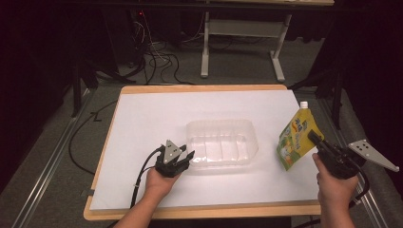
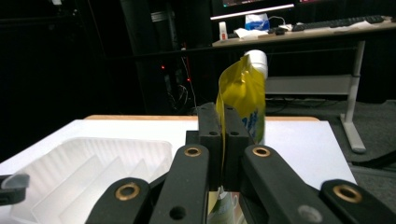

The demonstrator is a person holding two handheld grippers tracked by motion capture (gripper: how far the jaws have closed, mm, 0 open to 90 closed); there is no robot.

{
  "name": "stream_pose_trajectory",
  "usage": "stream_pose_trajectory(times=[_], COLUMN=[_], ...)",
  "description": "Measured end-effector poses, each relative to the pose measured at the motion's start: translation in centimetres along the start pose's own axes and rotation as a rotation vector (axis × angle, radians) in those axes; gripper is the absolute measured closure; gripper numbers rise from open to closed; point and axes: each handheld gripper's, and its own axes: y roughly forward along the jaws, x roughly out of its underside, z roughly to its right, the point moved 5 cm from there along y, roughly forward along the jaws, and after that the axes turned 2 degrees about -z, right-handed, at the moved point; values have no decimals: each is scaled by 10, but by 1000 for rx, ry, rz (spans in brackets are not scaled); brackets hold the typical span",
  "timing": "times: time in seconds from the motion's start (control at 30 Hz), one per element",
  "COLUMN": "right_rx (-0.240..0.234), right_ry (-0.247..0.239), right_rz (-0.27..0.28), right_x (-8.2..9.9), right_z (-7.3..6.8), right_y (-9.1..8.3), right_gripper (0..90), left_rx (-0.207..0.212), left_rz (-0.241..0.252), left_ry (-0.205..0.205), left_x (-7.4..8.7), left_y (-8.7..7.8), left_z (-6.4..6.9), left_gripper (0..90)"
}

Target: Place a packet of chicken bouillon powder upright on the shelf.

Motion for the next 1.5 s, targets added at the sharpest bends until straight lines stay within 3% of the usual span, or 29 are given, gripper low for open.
stream_pose_trajectory(times=[0.13,0.37,0.4,0.5,0.63,0.7,0.73,0.93,1.07,1.5], right_rx=[-17,-41,-51,-67,-90,-109,-117,-164,-206,-272], right_ry=[2,13,19,5,-5,-13,-12,-13,-22,-20], right_rz=[20,50,62,75,91,103,102,115,123,86], right_x=[-6,-14,-18,-25,-34,-41,-43,-56,-65,-60], right_z=[-5,-10,-13,-21,-30,-40,-43,-61,-83,-119], right_y=[-2,-5,-6,-5,-3,2,4,16,29,66], right_gripper=[900,900,900,900,900,900,900,900,900,900], left_rx=[5,25,23,40,34,21,35,44,49,61], left_rz=[13,35,36,58,73,76,73,58,62,35], left_ry=[-2,15,12,-52,-53,-63,-75,-74,-73,-47], left_x=[-1,-1,-1,-1,-2,-2,0,2,2,6], left_y=[-5,-15,-15,-18,-20,-21,-21,-20,-21,-14], left_z=[-1,4,4,2,0,-2,-3,-3,-3,2], left_gripper=[464,415,407,399,351,322,321,305,301,297])
